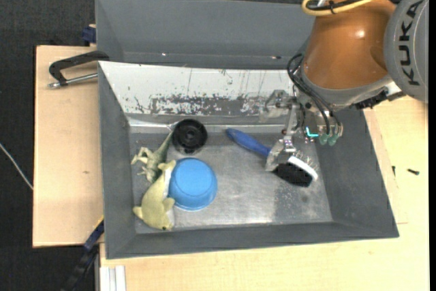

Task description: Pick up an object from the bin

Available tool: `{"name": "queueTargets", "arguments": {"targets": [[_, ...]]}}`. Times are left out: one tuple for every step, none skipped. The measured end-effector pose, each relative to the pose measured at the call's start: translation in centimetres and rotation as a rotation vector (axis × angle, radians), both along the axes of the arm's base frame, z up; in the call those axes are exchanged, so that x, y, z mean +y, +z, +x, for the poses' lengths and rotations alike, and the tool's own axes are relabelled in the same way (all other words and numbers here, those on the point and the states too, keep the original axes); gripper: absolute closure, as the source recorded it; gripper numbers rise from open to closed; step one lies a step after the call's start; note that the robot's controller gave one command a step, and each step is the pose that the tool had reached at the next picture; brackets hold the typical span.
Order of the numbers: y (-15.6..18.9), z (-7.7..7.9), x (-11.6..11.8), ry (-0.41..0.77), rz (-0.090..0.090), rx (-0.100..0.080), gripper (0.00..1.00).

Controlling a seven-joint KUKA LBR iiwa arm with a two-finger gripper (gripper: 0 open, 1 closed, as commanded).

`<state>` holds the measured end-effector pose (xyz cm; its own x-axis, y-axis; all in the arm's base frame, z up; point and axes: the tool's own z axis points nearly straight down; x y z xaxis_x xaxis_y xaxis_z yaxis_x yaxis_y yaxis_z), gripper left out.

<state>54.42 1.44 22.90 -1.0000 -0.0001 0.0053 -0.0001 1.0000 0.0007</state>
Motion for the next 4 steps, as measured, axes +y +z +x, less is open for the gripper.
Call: {"name": "queueTargets", "arguments": {"targets": [[-14.6,4.2,-5.1,-0.08,0.0,-0.011,0.0],[-12.7,2.9,-6.1,-0.194,0.0,-0.007,0.0],[-12.2,2.2,-7.0,-0.43,0.0,-0.005,0.0],[-15.6,2.0,-6.9,-0.543,0.001,-0.006,0.0]]}}
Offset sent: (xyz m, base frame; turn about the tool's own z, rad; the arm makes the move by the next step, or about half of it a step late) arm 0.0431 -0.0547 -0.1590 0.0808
